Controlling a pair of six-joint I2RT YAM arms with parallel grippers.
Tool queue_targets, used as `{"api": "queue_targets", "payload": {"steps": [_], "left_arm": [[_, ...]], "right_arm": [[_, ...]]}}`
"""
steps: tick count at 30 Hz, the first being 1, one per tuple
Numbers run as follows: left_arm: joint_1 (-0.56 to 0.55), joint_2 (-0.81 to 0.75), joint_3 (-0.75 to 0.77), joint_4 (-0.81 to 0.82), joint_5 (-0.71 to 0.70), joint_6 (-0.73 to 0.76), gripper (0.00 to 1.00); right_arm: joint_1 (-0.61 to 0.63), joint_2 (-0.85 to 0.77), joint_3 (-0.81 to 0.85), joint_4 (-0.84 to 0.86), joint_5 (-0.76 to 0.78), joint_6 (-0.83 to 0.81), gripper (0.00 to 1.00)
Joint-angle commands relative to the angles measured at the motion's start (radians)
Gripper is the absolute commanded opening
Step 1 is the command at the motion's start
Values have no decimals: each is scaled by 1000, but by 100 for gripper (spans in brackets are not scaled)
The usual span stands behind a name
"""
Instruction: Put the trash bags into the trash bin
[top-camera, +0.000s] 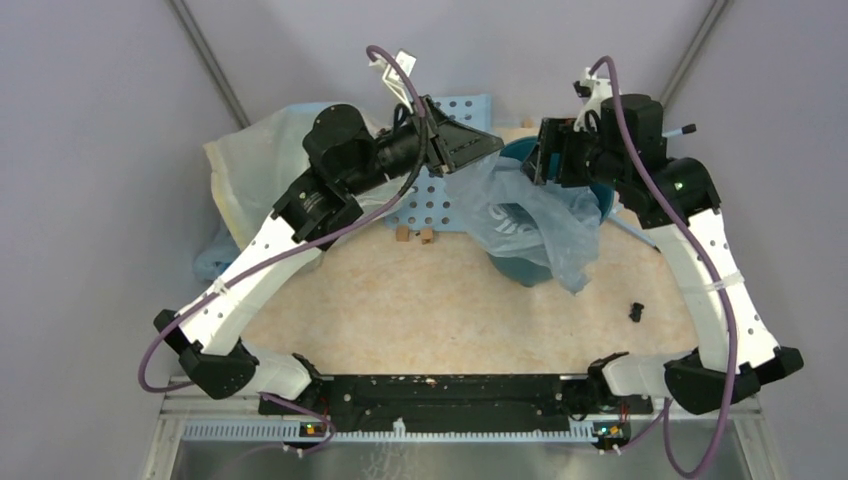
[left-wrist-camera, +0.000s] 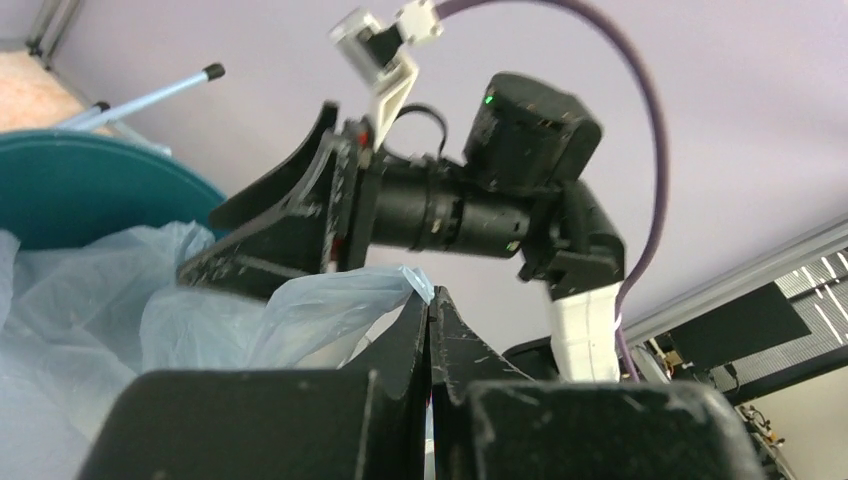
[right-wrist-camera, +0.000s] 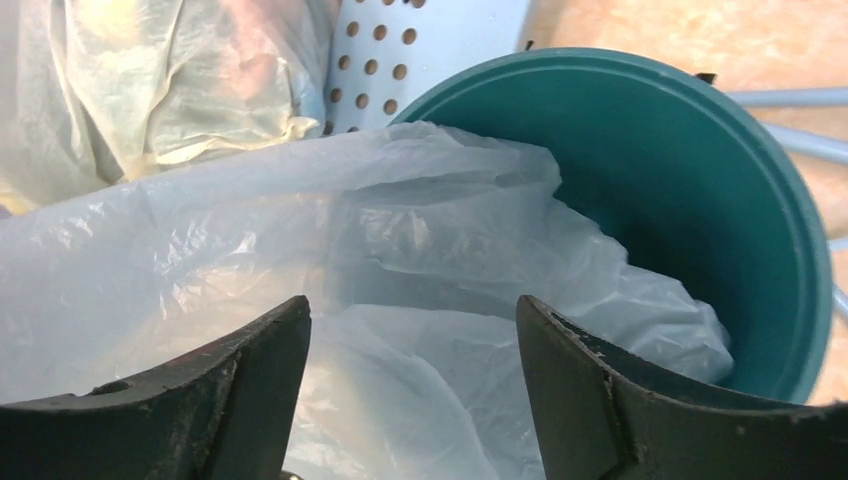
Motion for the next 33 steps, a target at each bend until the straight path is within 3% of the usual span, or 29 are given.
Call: {"api": "queue_targets", "payload": {"steps": [1, 8, 14, 22, 27, 28, 33], "left_arm": [[-3, 62, 96, 53, 0, -2, 0], [-3, 143, 190, 52, -43, 23, 0], [-2, 214, 282, 56, -50, 30, 0], [-2, 267, 324, 113, -36, -20, 0], [4, 289, 363, 105, -65, -10, 0], [10, 293, 371, 96, -70, -12, 0], [76, 297, 378, 0, -108, -43, 0]], "right_arm": [[-5, -80, -50, 142, -128, -72, 77], [-4, -185, -193, 242, -329, -104, 80], [-4, -282, -267, 266, -300, -125, 81], [-5, -198, -263, 156, -97, -141, 79], [-5, -112, -238, 151, -33, -137, 72], [-5, -96, -232, 148, -20, -134, 67], [-22, -22, -186, 114, 245, -69, 23]]}}
